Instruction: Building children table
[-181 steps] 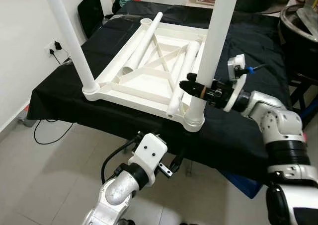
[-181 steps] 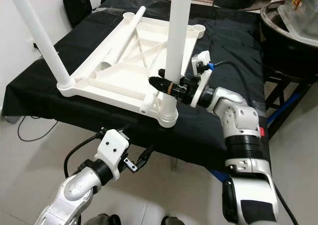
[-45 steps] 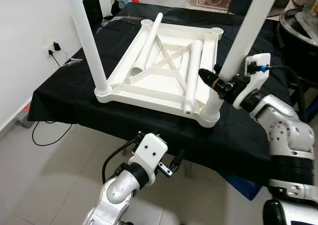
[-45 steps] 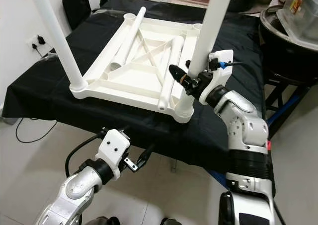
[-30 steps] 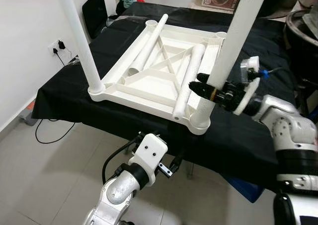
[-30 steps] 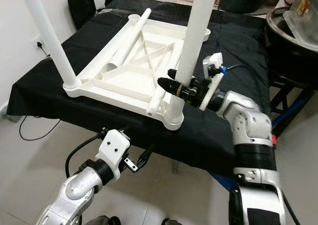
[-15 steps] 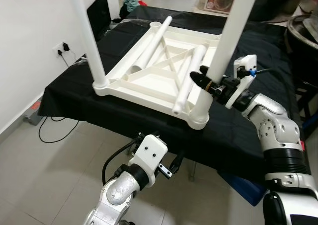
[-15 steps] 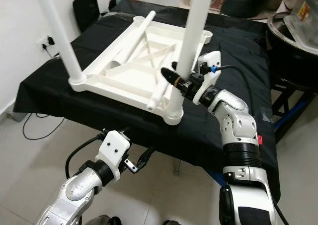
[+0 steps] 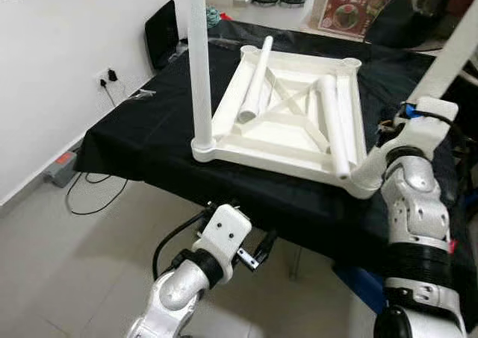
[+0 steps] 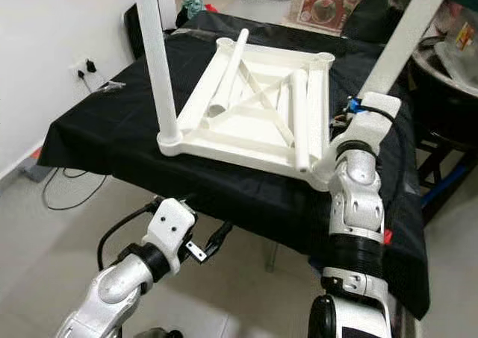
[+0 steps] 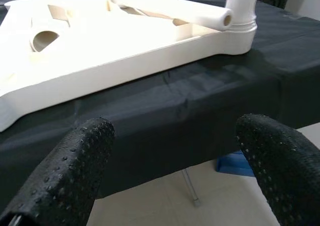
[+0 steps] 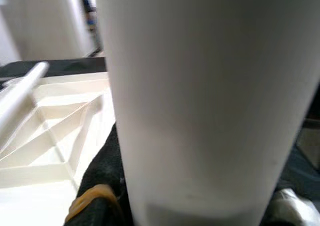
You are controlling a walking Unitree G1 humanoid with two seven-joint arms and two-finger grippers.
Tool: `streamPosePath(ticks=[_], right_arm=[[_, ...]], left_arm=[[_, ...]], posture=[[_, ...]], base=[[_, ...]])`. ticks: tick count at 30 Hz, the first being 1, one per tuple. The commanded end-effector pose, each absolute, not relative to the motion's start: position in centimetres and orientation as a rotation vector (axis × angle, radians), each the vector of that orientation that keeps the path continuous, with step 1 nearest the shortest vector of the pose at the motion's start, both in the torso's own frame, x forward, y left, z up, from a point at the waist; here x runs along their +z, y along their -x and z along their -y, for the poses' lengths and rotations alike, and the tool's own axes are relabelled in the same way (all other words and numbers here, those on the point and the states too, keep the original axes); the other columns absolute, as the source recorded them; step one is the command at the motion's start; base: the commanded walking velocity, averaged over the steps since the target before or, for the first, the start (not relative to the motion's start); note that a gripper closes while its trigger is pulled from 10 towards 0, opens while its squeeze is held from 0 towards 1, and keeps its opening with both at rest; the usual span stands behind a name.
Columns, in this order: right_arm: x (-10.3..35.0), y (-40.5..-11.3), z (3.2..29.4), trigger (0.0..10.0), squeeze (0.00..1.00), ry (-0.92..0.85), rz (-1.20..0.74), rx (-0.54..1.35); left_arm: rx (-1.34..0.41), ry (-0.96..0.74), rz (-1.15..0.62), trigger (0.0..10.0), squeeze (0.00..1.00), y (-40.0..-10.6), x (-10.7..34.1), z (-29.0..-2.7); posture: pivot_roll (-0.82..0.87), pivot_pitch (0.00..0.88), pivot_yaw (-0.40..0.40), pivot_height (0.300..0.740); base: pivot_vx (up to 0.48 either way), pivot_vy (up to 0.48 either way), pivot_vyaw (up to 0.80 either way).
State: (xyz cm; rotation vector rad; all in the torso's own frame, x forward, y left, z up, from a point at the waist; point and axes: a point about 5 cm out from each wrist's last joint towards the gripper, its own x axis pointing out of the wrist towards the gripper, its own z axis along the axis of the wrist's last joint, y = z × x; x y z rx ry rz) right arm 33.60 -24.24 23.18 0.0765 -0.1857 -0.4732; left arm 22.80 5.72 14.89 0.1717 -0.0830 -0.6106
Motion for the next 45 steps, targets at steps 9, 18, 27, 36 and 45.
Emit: streamPosePath(ticks=[9,18,27,36,45], right_arm=[[22.3,-34.8,18.9,10.0,1.0,-0.164,0.149,-0.126],[23.6,-35.4,18.7,10.0,0.0,-0.147,0.163,0.148],[24.9,-33.2,18.1,10.0,0.0,-0.169,0.11,0.838],[25.2,-33.6,17.9,10.0,0.0,-0.121,0.097,1.022],[24.9,-34.3,17.9,0.0,0.0,-0.133,0.115,0.957]], left_arm=[[-0.615,-0.172,0.078,10.0,0.0,-22.7,14.7,-5.5],[-0.612,-0.171,0.077,10.0,0.0,-22.7,14.7,-5.5],[-0.608,-0.171,0.079,10.0,0.0,-22.7,14.8,-5.7],[-0.608,-0.174,0.079,10.0,0.0,-22.6,14.8,-5.8],[-0.605,-0.173,0.077,10.0,0.0,-22.6,14.8,-5.8]], posture=[[0.12,0.144,-0.036,0.74],[0.12,0.149,-0.036,0.74],[0.13,0.154,-0.037,0.74],[0.13,0.156,-0.035,0.74],[0.13,0.155,-0.036,0.74]], base=[[0.0,0.0,0.0],[0.0,0.0,0.0],[0.0,0.0,0.0],[0.0,0.0,0.0],[0.0,0.0,0.0]])
